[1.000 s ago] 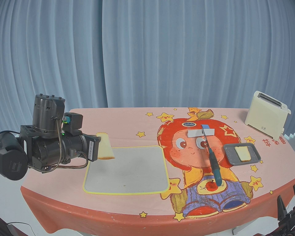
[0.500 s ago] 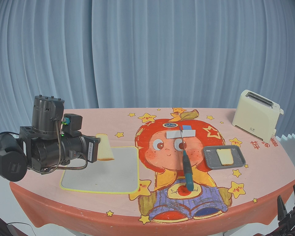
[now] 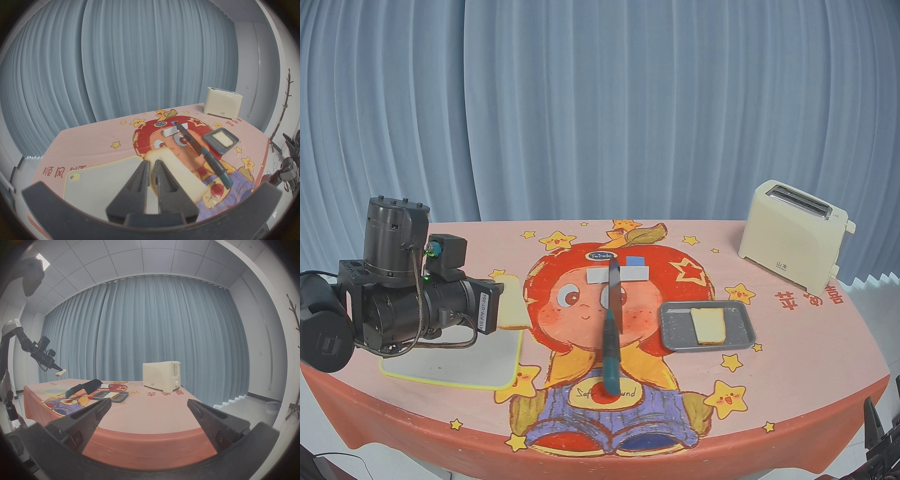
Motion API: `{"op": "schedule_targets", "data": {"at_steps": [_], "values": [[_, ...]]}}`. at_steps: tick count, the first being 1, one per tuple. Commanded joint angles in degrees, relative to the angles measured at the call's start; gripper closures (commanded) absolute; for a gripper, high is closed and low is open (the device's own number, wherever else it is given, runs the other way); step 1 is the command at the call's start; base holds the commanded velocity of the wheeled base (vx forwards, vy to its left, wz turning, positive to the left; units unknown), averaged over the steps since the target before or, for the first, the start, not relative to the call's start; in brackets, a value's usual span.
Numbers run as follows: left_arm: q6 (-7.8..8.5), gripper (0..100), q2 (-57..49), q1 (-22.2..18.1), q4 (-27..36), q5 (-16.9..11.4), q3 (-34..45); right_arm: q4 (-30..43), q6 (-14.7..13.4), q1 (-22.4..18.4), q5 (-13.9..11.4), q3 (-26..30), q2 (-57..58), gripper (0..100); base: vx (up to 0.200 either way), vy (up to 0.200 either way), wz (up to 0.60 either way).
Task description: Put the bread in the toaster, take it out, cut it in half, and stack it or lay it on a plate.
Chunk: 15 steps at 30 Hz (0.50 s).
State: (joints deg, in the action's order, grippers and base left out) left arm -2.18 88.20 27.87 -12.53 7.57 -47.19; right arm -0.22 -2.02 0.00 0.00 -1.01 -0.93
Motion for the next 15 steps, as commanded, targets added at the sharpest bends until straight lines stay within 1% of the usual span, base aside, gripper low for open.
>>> {"op": "schedule_targets", "data": {"at_steps": [1, 5, 15], "values": [[0.07, 100, -0.13, 0.08, -0.21, -0.01, 0.08, -0.04, 0.00, 0.00, 0.00, 1.01, 0.93, 0, 0.000, -0.200, 0.00], [0.16, 100, -0.40, 0.17, -0.12, -0.01, 0.17, -0.04, 0.00, 0.00, 0.00, 1.01, 0.93, 0, 0.000, -0.200, 0.00], [0.51, 100, -0.75, 0.35, -0.21, -0.01, 1.14, -0.04, 0.00, 0.00, 0.00, 1.01, 0.93, 0, 0.000, 0.000, 0.00]]}}
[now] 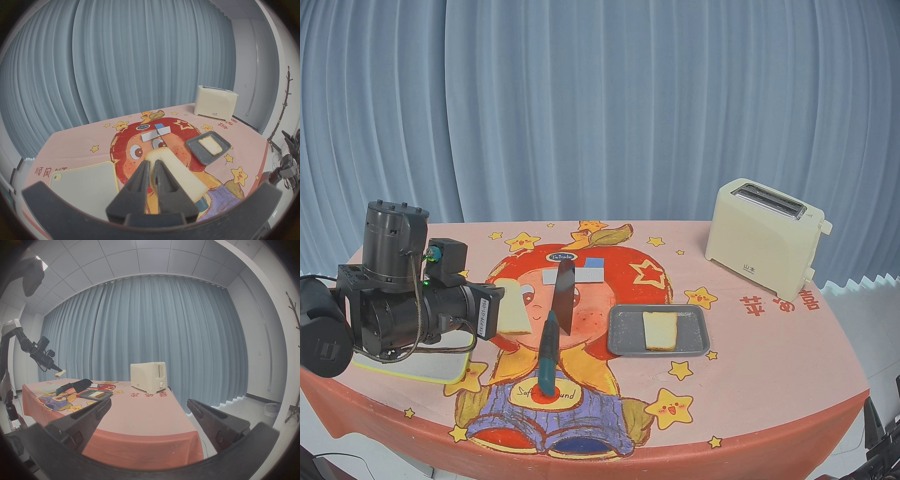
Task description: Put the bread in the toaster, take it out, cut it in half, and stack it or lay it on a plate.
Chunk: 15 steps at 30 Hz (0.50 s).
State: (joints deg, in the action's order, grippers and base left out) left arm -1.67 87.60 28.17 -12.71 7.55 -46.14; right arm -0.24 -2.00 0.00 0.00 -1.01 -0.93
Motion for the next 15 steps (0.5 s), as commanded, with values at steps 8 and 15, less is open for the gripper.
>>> {"op": "schedule_targets", "data": {"at_steps": [8, 15], "values": [[-0.44, 100, -0.15, 0.48, -0.12, -0.16, -2.02, -0.02, -0.02, 0.00, 0.00, 1.01, 0.93, 0, 0.000, 0.000, 0.00], [-0.26, 100, -0.15, 0.48, 0.06, -3.33, -1.85, -0.02, -0.02, 0.00, 0.00, 1.01, 0.93, 0, 0.000, 0.000, 0.00]]}}
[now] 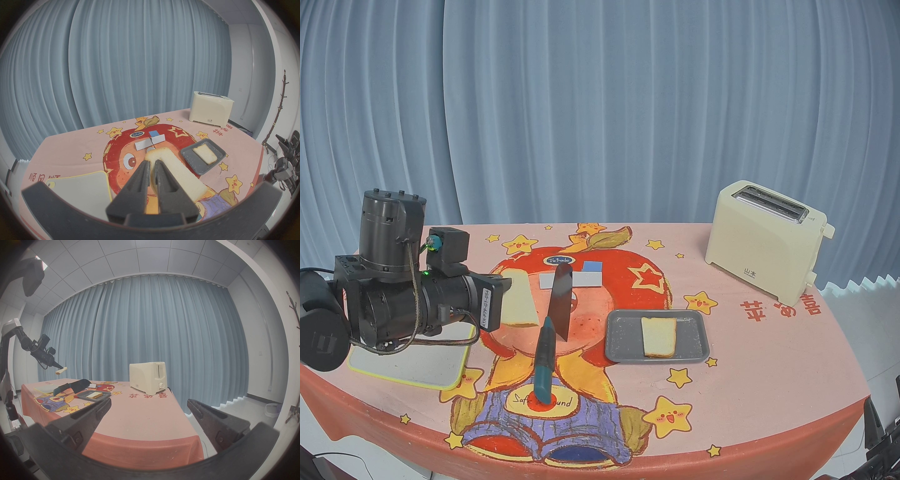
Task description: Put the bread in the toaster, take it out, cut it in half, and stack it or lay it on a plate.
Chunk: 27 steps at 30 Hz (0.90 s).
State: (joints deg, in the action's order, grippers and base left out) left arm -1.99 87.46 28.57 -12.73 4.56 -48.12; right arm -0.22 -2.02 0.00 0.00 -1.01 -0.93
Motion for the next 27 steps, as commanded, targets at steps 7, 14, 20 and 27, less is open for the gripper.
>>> {"op": "schedule_targets", "data": {"at_steps": [7, 14, 20, 27], "values": [[-0.12, 100, 0.17, 5.09, 0.25, -0.25, 0.74, -0.04, 0.00, 0.00, 0.00, 1.01, 0.93, 0, 0.000, 0.000, 0.00], [-0.39, 100, 0.44, 10.27, 0.16, -0.34, 1.80, -0.04, 0.00, 0.00, 0.00, 1.01, 0.93, 0, 0.000, 0.000, 0.00], [-0.21, 100, 0.79, 13.26, 0.07, -0.43, 2.41, -0.04, 0.00, 0.00, 0.00, 1.01, 0.93, 0, 0.000, 0.000, 0.00], [-0.30, 100, 1.05, 14.23, -0.11, -0.34, 2.06, -0.04, 0.00, 0.00, 0.00, 1.01, 0.93, 0, 0.000, 0.000, 0.00]]}}
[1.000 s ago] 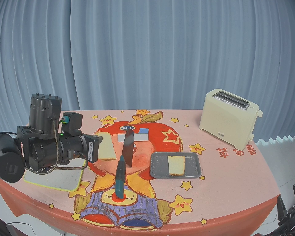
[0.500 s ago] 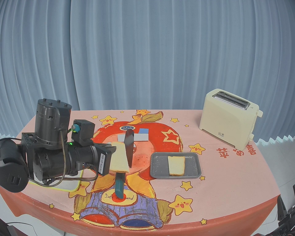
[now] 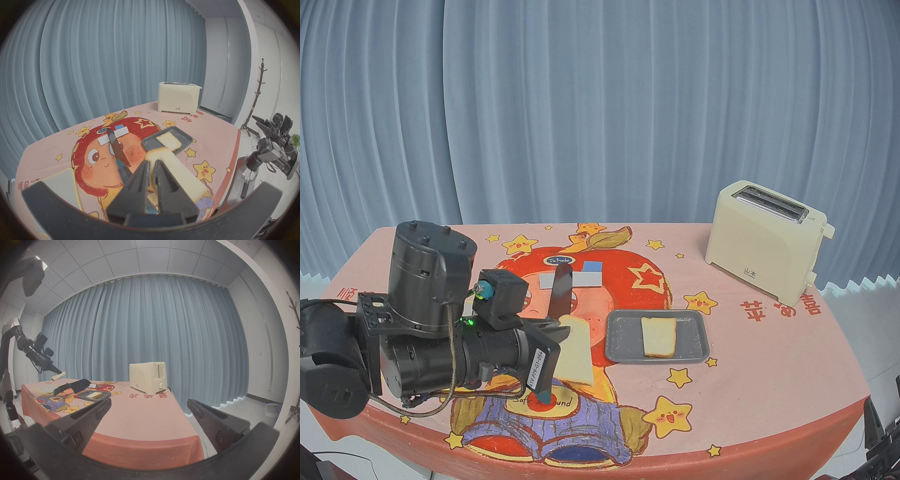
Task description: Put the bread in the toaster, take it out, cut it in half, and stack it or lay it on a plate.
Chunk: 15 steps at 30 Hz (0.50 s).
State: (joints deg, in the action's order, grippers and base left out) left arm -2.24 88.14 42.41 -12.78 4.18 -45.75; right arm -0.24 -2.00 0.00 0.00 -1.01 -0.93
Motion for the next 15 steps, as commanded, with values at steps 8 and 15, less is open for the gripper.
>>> {"op": "schedule_targets", "data": {"at_steps": [8, 15], "values": [[-1.71, 100, -0.34, 2.85, 0.03, -1.72, -0.13, -0.02, -0.02, 0.00, 0.00, 1.01, 0.93, 0, 0.000, 0.000, 0.00], [-5.14, 100, 0.10, 2.94, 0.73, -2.07, -3.56, -0.02, -0.02, 0.00, 0.00, 1.01, 0.93, 0, 0.000, 0.000, 0.00]]}}
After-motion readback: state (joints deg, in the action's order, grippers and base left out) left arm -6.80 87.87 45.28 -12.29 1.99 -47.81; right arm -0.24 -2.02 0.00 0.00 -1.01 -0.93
